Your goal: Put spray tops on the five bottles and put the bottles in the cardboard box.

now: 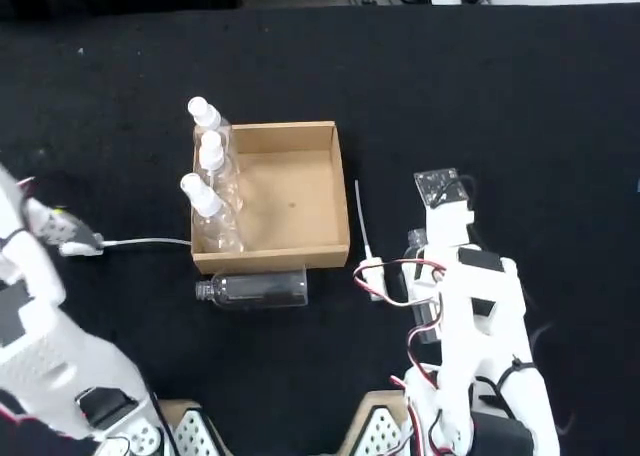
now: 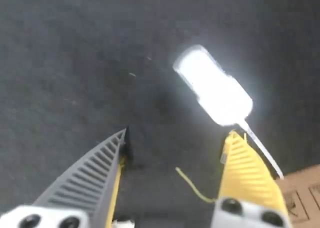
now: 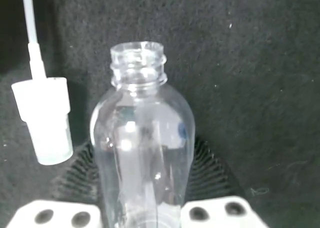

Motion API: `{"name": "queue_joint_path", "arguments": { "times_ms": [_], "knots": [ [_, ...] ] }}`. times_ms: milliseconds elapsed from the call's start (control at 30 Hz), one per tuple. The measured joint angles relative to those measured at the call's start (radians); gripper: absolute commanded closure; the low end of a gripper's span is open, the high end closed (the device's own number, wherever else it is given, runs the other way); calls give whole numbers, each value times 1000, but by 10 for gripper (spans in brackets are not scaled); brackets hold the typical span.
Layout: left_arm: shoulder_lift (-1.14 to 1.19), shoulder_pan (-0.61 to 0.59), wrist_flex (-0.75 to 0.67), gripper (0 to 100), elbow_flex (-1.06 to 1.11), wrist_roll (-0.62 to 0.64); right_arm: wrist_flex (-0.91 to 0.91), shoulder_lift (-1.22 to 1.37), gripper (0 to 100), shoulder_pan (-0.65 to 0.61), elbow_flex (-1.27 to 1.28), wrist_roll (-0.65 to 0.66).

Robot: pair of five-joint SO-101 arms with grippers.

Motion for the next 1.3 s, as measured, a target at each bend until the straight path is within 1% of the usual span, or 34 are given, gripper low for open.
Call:
{"name": "queue_joint_path", "arguments": {
  "times_ms": [100,167,300,533,600,767,833,933,1067,1100,1167,1233,1300],
  "knots": [
    [55,64,46,722,-64,9,-2,0,988,0,5,0],
    [89,83,55,722,-109,25,-2,0,988,0,5,0],
    [150,84,58,722,-183,95,-3,0,988,0,5,0],
    [267,84,58,727,-270,152,-3,0,988,0,5,0],
    [290,84,41,769,-273,170,-3,0,988,0,5,0],
    [313,86,20,926,-281,190,-3,0,988,0,5,0],
    [313,86,20,965,-287,192,-3,0,988,0,5,0],
    [313,81,20,963,-287,192,-5,0,988,0,5,0],
    [315,40,20,964,-307,192,-5,0,988,0,5,0],
    [315,23,17,965,-319,187,-5,0,988,0,5,0],
    [316,-14,14,965,-359,132,-5,0,988,0,5,0],
    [327,-48,14,966,-416,37,-5,0,988,0,5,0],
    [330,-78,14,964,-465,-91,-5,0,988,0,5,0]
  ]
}}
